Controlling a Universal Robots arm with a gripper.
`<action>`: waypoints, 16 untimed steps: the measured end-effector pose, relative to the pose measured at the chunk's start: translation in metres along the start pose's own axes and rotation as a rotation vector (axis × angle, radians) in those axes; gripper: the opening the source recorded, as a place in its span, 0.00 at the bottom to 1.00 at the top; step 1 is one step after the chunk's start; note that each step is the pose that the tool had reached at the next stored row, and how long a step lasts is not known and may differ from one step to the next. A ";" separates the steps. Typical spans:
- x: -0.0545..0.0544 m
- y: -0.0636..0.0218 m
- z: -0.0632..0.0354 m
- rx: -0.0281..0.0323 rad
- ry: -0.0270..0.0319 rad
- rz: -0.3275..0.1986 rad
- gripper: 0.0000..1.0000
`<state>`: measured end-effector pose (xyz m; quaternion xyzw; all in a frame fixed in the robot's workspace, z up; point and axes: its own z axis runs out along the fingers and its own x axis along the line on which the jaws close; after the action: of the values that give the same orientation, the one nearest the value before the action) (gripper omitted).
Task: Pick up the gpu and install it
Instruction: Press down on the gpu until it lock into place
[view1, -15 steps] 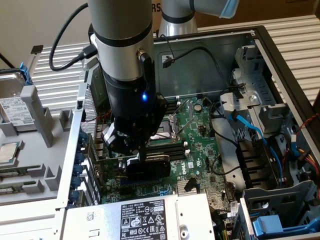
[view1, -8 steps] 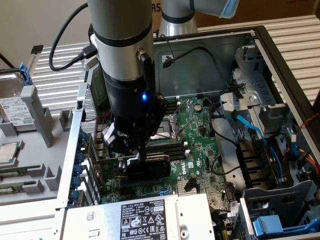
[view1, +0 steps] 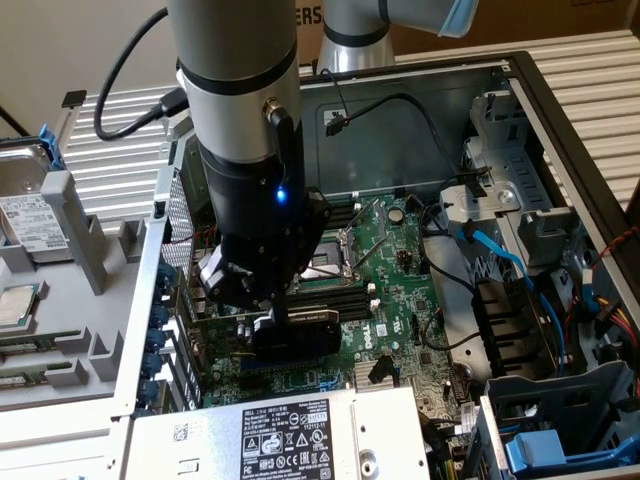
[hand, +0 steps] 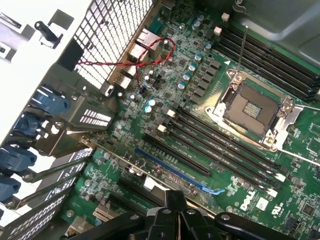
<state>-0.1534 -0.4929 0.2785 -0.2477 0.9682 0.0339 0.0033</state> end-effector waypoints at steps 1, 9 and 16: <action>0.001 0.0004 0.0001 0.0000 -0.0006 0.006 0.11; 0.004 0.0022 0.0002 0.0012 -0.0050 0.073 0.11; 0.021 0.0158 0.0006 0.0012 -0.0051 0.074 0.11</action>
<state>-0.1796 -0.4891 0.2784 -0.2118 0.9767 0.0340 0.0047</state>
